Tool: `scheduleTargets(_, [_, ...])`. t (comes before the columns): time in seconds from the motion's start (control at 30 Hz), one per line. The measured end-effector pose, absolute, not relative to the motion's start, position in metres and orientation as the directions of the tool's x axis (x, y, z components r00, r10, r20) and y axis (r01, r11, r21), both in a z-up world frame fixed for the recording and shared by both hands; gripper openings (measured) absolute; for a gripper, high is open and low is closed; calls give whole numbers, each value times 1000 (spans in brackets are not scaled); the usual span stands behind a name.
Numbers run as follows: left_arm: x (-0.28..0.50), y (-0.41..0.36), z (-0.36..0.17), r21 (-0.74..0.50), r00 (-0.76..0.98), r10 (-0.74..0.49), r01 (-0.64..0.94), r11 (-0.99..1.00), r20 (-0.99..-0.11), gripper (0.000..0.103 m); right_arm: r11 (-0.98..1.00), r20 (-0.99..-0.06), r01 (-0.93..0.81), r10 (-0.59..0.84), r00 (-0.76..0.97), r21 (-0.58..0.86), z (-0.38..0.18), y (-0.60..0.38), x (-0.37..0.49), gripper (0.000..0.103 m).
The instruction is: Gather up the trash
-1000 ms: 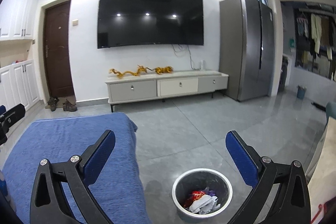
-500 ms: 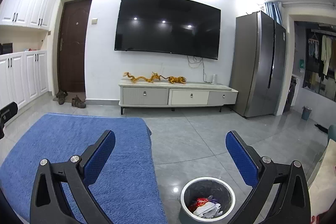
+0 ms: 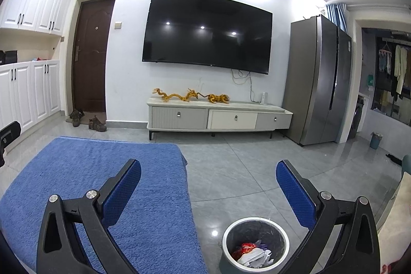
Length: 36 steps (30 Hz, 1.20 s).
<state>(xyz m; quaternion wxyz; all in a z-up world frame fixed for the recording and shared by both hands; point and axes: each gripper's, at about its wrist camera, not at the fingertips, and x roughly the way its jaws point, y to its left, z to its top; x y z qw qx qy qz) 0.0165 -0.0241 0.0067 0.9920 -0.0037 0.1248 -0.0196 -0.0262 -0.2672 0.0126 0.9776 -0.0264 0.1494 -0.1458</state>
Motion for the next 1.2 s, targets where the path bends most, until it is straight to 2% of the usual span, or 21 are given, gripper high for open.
scheduleTargets(1.2, [24,-25,1,5,955,-62,67,998,-289,103,946,-284,307,-323,903,-99,5,-274,-22,103])
